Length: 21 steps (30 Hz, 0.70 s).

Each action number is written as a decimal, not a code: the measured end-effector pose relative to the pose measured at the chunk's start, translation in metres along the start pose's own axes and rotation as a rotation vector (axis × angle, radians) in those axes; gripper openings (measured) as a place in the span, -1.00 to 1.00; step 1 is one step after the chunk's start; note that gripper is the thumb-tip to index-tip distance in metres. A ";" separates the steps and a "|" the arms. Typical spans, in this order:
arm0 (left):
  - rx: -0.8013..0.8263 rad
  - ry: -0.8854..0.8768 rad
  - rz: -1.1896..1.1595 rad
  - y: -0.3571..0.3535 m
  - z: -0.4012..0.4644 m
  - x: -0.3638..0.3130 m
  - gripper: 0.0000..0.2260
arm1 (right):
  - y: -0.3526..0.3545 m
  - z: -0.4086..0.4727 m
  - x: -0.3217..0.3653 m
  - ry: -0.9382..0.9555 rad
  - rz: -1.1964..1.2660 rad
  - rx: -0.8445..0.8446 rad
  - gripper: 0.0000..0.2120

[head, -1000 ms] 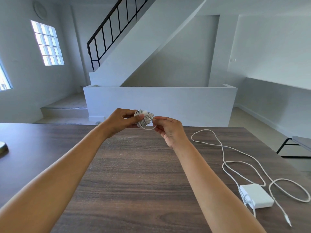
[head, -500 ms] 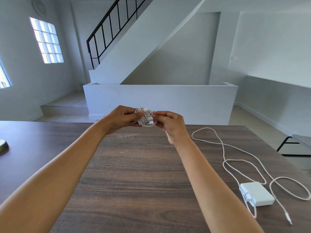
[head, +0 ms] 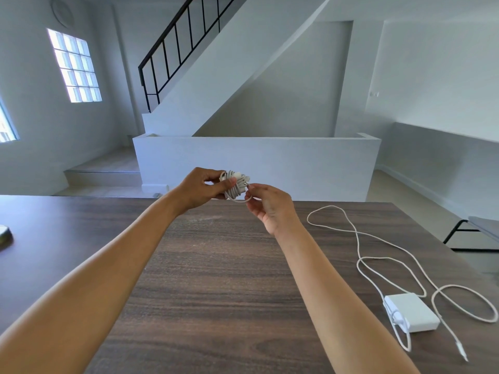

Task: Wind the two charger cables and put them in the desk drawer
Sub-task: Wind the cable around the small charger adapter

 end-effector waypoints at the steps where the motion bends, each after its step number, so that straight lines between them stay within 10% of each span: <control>1: 0.012 0.007 -0.002 0.000 0.000 0.000 -0.74 | 0.001 -0.001 0.003 0.077 -0.062 -0.007 -0.86; 11: 0.122 0.094 -0.089 -0.001 -0.004 0.006 -0.71 | -0.012 -0.007 0.025 0.672 -0.726 -0.063 -0.91; 21: 0.094 0.299 -0.125 -0.015 -0.015 0.067 -0.60 | 0.006 0.017 -0.017 0.412 -0.695 0.056 -0.83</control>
Point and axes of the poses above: each hand's wrist, its own z-axis towards the middle knuckle, its own y-axis out of the back of the hand, x = y × z, the point moved 6 cm from there along z, towards the middle knuckle, and after that the axes turned 1 degree about -x, right-handed, at the moved point
